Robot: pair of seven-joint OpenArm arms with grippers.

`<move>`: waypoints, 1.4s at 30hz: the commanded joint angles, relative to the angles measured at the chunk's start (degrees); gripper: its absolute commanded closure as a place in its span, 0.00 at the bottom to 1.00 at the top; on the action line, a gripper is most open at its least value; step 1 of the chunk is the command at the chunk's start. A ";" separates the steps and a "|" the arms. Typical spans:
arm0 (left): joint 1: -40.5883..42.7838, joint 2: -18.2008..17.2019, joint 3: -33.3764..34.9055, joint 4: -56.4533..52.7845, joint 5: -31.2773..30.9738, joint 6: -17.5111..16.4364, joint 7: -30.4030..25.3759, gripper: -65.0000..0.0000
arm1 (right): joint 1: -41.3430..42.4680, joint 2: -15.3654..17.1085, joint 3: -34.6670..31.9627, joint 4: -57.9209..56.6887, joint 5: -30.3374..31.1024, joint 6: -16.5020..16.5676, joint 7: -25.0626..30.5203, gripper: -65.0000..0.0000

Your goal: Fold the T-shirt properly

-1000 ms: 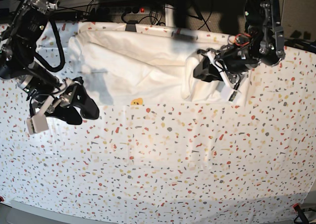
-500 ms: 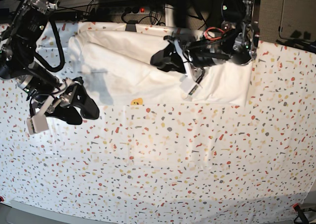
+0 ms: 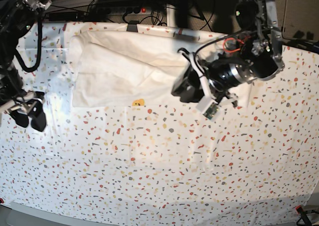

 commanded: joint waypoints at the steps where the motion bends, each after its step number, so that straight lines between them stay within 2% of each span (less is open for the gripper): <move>1: -0.68 0.09 -1.01 1.66 -1.14 0.33 -2.64 0.78 | 0.70 1.46 1.40 0.90 1.81 0.55 -0.85 0.44; 3: -0.63 0.13 -3.32 1.81 -1.79 0.81 -5.73 0.78 | -0.15 2.82 4.11 0.90 5.42 0.59 -3.50 0.44; 5: -0.66 0.13 -4.55 1.81 -1.81 0.81 -6.82 0.78 | -2.36 4.24 5.44 0.90 6.93 0.87 -3.45 0.44; 8: -0.63 0.15 -4.83 1.81 -1.81 0.81 -6.47 0.77 | -6.34 5.97 5.57 0.79 6.80 0.90 -3.50 0.34; 10: -0.63 0.15 -4.79 1.81 -1.77 0.81 -6.29 0.75 | -8.72 5.95 5.60 0.31 6.58 0.90 -3.52 0.31; 13: -0.63 0.13 -4.79 1.81 -1.49 0.79 -5.77 0.71 | -10.51 5.53 5.57 -2.10 6.67 0.81 -3.69 0.31; 18: -0.57 -0.09 -4.79 1.81 2.93 0.81 -4.63 0.71 | -9.77 5.51 5.07 -9.94 8.13 0.33 -4.26 0.31; 22: -0.31 -2.36 -4.79 1.81 4.11 0.81 -3.85 0.71 | -8.79 5.66 2.64 -17.70 11.26 0.46 -4.26 0.31; 27: 0.13 -5.44 -4.79 1.73 4.66 0.85 3.26 0.71 | -7.43 5.64 -1.42 -24.46 11.54 2.51 -4.26 0.31; 29: 1.42 -6.45 -4.79 1.60 4.85 0.87 1.36 0.71 | -7.43 5.64 -3.15 -24.63 11.54 2.49 -4.26 0.31; 33: 5.79 -6.51 -4.79 1.49 4.87 0.85 -4.63 0.71 | -7.43 5.62 -6.54 -24.63 11.54 2.49 -4.07 0.31; 35: 7.69 -6.51 -4.79 1.44 4.85 0.87 -5.81 0.71 | -7.43 5.64 -8.52 -24.63 11.58 2.45 -3.61 0.31; 38: 8.94 -6.54 -4.79 1.44 4.90 0.90 -5.40 0.71 | -7.43 5.64 -11.80 -24.68 11.56 2.45 -4.26 0.31; 40: 9.07 -6.54 -4.79 1.44 4.87 1.09 -3.17 0.71 | -7.43 5.64 -13.99 -24.68 11.58 2.43 -4.33 0.31; 42: 9.07 -6.54 -4.81 1.40 4.90 1.29 -0.11 0.71 | -7.43 5.66 -15.82 -24.68 12.39 2.43 -4.31 0.36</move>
